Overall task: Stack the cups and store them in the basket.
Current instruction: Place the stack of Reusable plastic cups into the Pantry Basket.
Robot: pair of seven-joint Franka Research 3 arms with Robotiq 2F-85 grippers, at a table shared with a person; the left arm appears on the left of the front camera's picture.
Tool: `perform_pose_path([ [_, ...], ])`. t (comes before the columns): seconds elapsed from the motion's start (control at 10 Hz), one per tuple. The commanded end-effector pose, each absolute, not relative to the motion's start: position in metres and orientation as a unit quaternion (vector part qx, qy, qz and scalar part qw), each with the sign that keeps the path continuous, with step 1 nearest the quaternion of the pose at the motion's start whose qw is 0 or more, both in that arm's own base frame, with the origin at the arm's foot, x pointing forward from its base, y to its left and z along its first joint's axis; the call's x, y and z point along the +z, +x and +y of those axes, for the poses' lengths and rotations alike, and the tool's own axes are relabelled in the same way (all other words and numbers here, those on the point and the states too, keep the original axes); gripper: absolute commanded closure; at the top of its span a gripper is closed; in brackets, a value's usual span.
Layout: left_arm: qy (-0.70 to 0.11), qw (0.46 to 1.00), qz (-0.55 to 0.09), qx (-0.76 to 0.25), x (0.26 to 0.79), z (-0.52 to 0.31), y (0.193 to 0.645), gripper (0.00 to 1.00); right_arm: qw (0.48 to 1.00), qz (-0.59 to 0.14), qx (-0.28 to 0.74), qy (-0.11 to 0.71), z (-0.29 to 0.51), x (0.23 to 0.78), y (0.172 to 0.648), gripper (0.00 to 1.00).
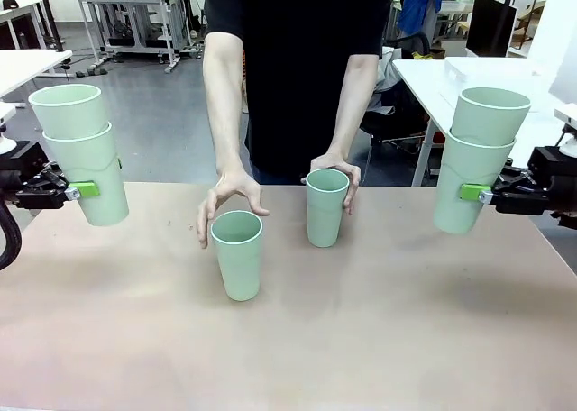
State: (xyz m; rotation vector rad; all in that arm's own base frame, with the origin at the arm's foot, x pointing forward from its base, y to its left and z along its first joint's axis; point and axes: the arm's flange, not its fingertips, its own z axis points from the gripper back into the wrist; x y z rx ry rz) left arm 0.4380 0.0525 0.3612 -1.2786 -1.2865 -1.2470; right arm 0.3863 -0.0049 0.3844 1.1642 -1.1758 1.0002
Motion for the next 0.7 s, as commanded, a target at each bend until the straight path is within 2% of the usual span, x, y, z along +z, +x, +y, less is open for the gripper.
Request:
perform_pose_path([
  [0.0, -0.517, 0.452, -0.523, -0.505, 0.3661, 0.0510, 0.4374, 0.15, 0.569, -0.501, 0.428, 0.492, -0.0035, 0.3866, 0.3872, 0.14],
  [0.6, -0.517, 0.452, -0.523, -0.505, 0.3661, 0.0510, 0.4374, 0.15, 0.569, -0.501, 0.428, 0.492, -0.0035, 0.3866, 0.3872, 0.14],
])
